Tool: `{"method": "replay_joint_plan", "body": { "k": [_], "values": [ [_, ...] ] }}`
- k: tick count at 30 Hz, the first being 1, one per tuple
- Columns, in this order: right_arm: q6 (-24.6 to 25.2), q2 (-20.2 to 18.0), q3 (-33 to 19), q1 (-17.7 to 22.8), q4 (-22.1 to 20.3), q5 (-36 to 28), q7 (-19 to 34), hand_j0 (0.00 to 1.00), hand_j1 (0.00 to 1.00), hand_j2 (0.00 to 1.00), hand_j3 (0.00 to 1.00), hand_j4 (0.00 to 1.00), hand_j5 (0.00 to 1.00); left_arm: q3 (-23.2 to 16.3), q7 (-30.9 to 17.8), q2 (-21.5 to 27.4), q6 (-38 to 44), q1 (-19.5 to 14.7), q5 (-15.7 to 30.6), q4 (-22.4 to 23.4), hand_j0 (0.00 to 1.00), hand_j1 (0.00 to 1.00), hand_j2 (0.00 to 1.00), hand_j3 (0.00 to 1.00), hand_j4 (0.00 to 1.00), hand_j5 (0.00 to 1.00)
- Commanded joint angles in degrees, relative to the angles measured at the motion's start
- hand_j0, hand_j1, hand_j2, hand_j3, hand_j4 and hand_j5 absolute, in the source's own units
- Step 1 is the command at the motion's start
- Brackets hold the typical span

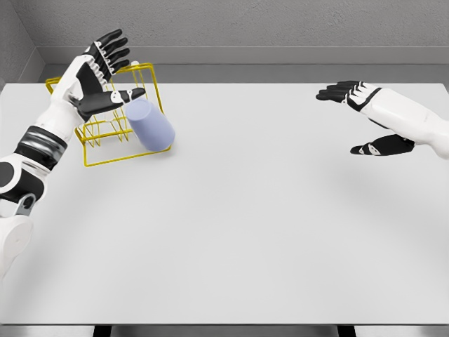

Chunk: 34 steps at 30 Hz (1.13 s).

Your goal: Place the cup on the cup holder with both arms

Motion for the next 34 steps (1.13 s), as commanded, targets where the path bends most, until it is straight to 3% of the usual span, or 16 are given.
{"method": "replay_joint_plan", "body": {
  "k": [1,10,18,25,29,31,34],
  "values": [
    [0.2,0.0,0.0,0.0,0.0,-0.4,0.0,1.00,1.00,1.00,1.00,1.00,1.00,0.0,0.0,-0.2,0.0,0.0,0.0,0.0,0.88,0.88,0.88,0.88,0.88,0.88],
    [0.2,0.0,0.0,0.0,0.0,-0.4,0.0,1.00,1.00,1.00,1.00,1.00,1.00,0.0,0.0,-0.4,-0.5,-0.1,0.0,-0.9,0.88,0.88,0.88,0.88,0.88,0.88],
    [0.2,0.0,0.0,0.0,0.1,-0.4,0.0,1.00,1.00,1.00,1.00,1.00,1.00,0.2,0.1,0.5,-2.6,1.9,0.3,-6.4,0.89,0.89,0.89,0.89,0.89,0.89],
    [0.2,0.0,0.0,0.0,0.0,-0.4,0.0,1.00,1.00,1.00,1.00,1.00,1.00,1.8,0.1,9.6,-9.7,7.6,2.1,-7.9,0.92,0.92,0.92,0.92,0.92,0.92],
    [0.2,0.0,0.0,0.0,0.0,-0.4,0.0,1.00,1.00,1.00,1.00,1.00,1.00,5.5,0.0,16.7,-14.4,12.1,5.4,-7.9,0.94,0.94,0.94,0.94,0.94,0.94],
    [0.2,0.0,0.0,0.0,0.0,-0.4,0.0,1.00,1.00,1.00,1.00,1.00,1.00,7.4,0.0,17.3,-15.1,14.7,5.7,-7.9,1.00,1.00,1.00,1.00,1.00,1.00],
    [0.2,0.0,0.0,0.0,0.1,-0.4,0.0,1.00,1.00,1.00,1.00,1.00,1.00,8.4,0.0,17.3,-18.2,16.6,5.7,-7.9,1.00,1.00,1.00,1.00,1.00,1.00]
  ]
}}
